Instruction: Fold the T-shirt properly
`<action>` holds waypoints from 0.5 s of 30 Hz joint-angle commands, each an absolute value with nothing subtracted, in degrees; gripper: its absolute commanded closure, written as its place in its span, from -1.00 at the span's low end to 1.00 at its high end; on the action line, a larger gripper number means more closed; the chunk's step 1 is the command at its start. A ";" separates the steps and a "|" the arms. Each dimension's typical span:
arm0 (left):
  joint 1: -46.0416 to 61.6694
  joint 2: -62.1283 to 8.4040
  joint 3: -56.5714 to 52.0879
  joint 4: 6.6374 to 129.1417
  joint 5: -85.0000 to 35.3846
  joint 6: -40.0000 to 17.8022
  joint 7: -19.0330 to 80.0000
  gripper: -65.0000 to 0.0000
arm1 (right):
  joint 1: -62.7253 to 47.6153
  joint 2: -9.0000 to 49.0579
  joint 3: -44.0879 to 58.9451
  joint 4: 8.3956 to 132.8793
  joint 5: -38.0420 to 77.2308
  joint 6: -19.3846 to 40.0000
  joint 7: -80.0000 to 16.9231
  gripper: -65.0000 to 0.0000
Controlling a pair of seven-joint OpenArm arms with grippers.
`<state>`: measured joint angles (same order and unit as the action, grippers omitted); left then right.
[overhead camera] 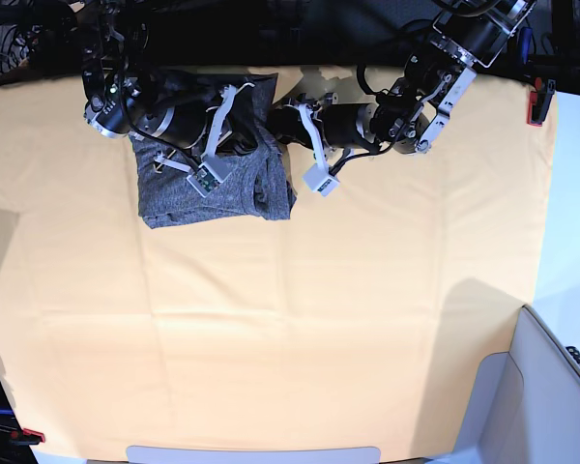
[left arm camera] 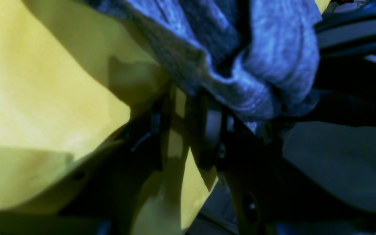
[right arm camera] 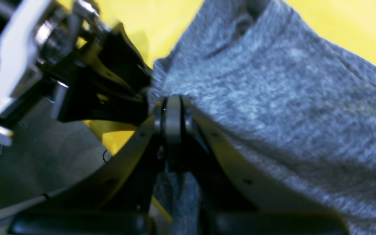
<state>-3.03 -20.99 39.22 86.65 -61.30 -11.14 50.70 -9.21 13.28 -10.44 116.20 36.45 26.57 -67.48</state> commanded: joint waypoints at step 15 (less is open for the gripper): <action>-3.12 -21.67 39.25 86.20 -57.80 -9.63 52.18 0.50 | -7.34 13.41 -19.91 116.88 37.58 26.59 -70.02 1.00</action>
<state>-3.05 -21.12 39.22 86.28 -61.65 -11.16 50.54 -7.94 13.47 -19.86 115.98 36.21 26.55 -71.44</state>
